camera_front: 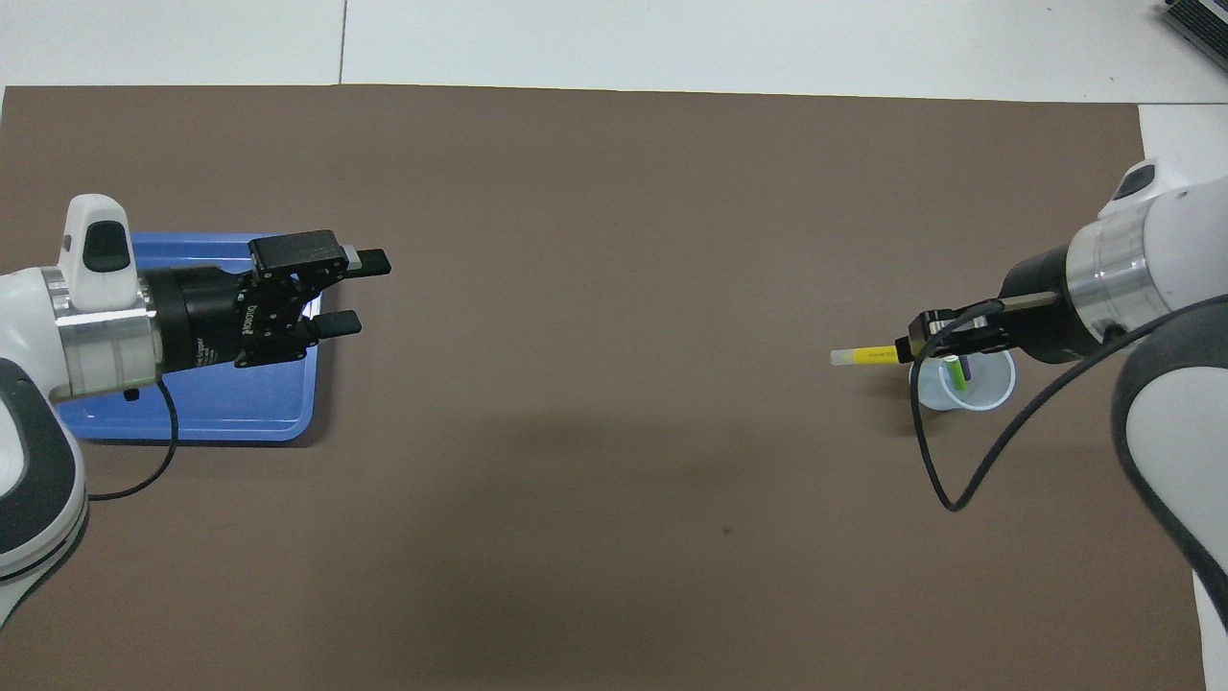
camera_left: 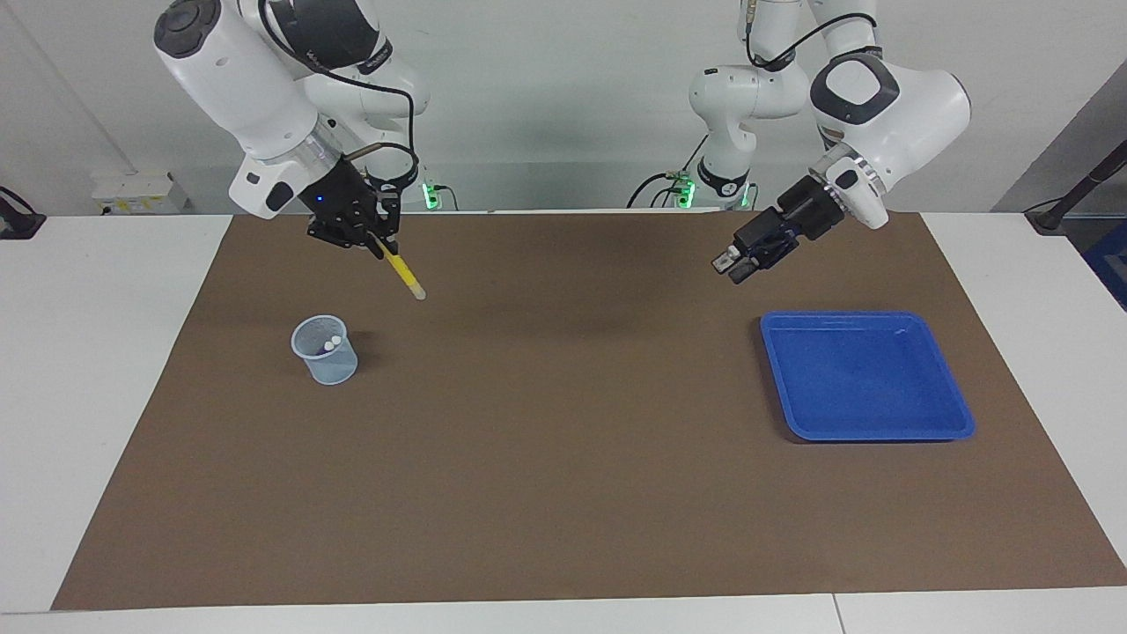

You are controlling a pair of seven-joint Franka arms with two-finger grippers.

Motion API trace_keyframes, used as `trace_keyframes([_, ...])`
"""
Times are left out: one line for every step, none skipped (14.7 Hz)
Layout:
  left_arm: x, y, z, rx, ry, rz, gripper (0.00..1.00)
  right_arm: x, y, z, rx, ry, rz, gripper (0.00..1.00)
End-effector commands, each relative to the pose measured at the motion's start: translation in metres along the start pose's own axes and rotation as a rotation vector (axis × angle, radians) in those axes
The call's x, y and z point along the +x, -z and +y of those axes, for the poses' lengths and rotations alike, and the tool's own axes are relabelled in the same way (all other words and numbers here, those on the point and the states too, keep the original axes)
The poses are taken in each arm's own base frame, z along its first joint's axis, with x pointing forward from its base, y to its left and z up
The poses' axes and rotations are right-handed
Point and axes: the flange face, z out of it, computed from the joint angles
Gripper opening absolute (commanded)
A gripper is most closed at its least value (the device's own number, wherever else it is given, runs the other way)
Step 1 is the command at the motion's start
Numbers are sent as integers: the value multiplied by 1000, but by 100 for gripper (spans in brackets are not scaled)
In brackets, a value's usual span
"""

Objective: Right arm passes pens to left for tray arrangement
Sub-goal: 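Lift the yellow pen with the right gripper while the left gripper approaches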

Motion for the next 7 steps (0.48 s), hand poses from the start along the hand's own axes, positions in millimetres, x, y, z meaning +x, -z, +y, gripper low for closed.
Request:
trace_keyframes([-11, -8, -8, -116, 120, 48, 100, 5, -8, -41, 106, -130, 33, 0])
trace_keyframes([-16, -15, -7, -159, 158, 57, 100, 5, -12, -58, 143, -175, 47, 0])
trace_keyframes([-19, -21, -6, -213, 214, 80, 100, 4, -16, -78, 174, -221, 67, 0])
trace_keyframes([-24, -27, -3, -260, 260, 104, 100, 4, -19, -94, 202, -278, 93, 0])
trace_keyframes([-32, -36, 1, -286, 291, 126, 100, 4, -24, -106, 230, -325, 106, 0])
trace_keyframes([-37, -42, 2, -314, 331, 142, 100, 3, -29, -118, 272, -381, 114, 0])
trace_keyframes([-38, -43, 2, -337, 363, 150, 100, 2, -31, -127, 309, -441, 127, 0])
